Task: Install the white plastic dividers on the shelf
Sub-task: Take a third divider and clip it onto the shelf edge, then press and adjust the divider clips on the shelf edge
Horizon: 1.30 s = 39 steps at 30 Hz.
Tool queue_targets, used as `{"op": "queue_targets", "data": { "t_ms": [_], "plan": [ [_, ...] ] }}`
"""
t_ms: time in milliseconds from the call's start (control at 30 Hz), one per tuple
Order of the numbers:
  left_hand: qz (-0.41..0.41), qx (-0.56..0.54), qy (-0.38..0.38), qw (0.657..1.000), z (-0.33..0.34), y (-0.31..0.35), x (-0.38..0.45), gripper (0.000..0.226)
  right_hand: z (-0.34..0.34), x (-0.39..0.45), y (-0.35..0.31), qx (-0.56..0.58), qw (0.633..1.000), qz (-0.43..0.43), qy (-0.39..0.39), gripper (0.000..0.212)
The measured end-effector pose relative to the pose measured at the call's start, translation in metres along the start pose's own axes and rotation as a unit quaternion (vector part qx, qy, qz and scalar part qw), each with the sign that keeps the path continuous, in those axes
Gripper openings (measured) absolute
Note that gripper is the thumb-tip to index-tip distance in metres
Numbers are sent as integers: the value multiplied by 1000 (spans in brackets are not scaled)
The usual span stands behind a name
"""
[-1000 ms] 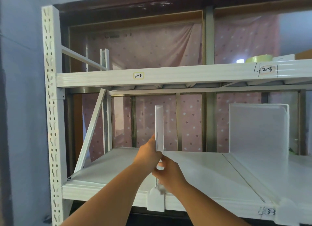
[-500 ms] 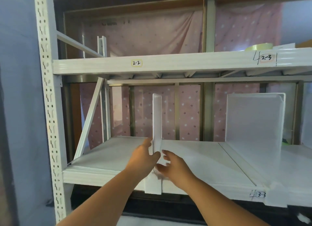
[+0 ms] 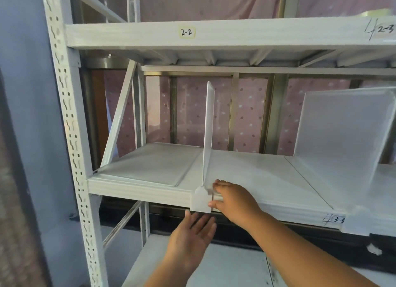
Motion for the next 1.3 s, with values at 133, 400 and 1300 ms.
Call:
{"op": "queue_targets", "data": {
  "t_ms": [133,400,1300],
  "plan": [
    [29,-22,4,999,9,12,12,46,2,-1,0,-11,999,13,39,62],
    [18,-25,49,998,12,6,15,32,2,-8,-1,-21,994,11,102,52],
    [47,52,-43,997,6,-56,28,69,7,-33,16,-32,989,-86,118,71]
  ]
}}
Point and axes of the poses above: each hand's wrist, its own x-axis towards the middle knuckle, its own z-axis out of the palm, y = z × x, the point moved 5 cm from there along x, towards the middle knuckle, and after that the axes turned 7 degrees about z, right-handed, at the moved point
